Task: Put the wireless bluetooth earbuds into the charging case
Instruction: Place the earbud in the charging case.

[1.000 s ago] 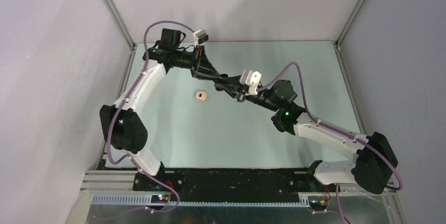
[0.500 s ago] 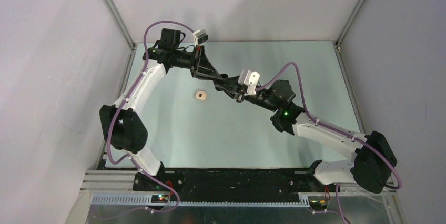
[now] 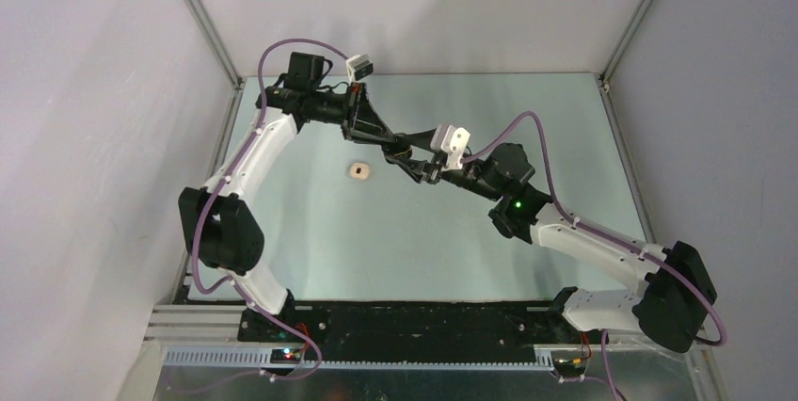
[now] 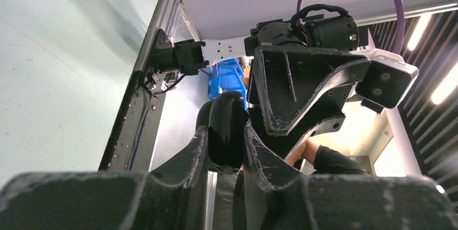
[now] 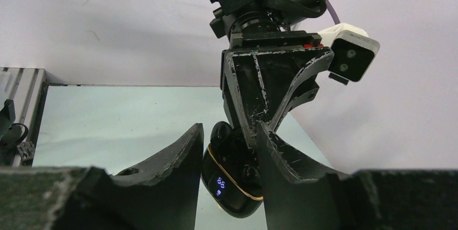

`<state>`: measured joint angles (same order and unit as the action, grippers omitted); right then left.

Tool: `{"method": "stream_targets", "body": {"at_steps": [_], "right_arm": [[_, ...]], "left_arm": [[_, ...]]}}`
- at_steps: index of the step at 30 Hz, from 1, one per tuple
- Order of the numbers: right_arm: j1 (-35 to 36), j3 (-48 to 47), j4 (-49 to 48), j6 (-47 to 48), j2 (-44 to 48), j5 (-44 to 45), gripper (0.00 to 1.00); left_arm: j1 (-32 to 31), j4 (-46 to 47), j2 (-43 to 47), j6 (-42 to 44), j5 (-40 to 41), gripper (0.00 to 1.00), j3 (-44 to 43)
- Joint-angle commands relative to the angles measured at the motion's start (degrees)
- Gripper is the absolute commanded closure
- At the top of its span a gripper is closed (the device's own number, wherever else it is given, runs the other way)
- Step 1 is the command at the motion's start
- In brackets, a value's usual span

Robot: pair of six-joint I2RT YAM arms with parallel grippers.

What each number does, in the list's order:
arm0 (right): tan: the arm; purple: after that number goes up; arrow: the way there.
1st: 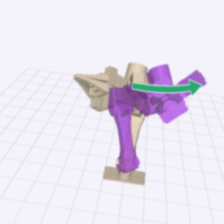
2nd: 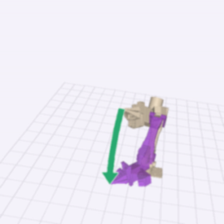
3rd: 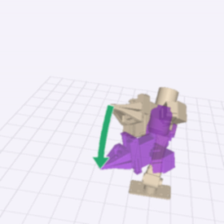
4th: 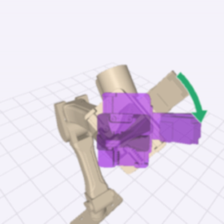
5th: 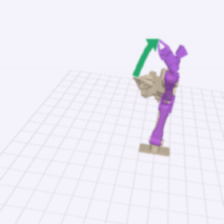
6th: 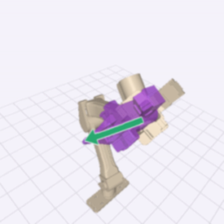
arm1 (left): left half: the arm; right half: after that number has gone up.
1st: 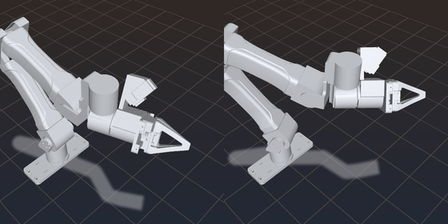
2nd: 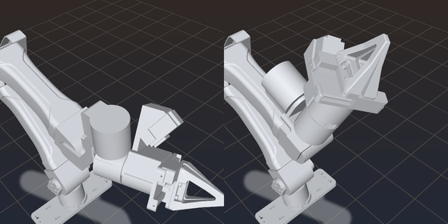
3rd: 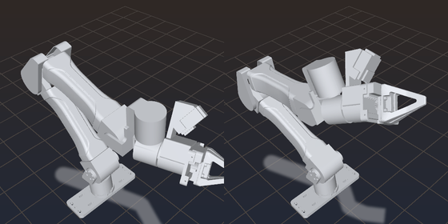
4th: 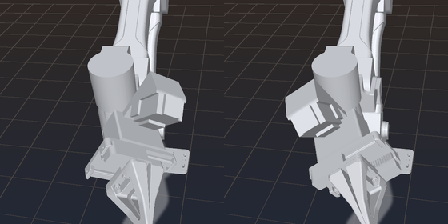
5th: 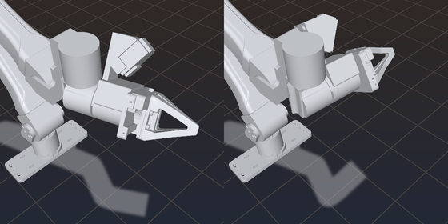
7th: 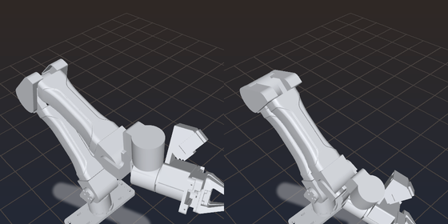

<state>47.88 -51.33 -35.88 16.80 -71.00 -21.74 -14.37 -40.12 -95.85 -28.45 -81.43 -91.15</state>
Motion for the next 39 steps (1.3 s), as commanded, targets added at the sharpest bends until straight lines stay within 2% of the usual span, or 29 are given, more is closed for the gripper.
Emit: {"method": "stream_targets", "body": {"at_steps": [1,24,32,35,39], "right_arm": [[-0.2,-2.6,0.8,-0.4,1.9,2.2,0.55],[-0.2,-3.5,4.0,1.2,1.9,7.8,0.57],[-0.8,-3.6,8.4,1.3,3.1,6.4,0.56],[-1.0,-3.6,8.8,1.7,3.3,4.5,0.51],[-1.0,-3.6,8.7,2.1,3.3,2.9,0.32]], "left_arm": [[0.2,0.6,1.4,1.0,-1.3,1.0,0.3],[0.2,0.7,1.9,1.9,-0.3,1.0,0.7],[0.2,0.7,2.4,3.3,3.7,1.0,-2.0],[0.3,0.8,3.0,4.5,6.2,1.0,-2.0],[0.4,0.8,3.5,6.0,8.7,1.0,-1.7]]}}
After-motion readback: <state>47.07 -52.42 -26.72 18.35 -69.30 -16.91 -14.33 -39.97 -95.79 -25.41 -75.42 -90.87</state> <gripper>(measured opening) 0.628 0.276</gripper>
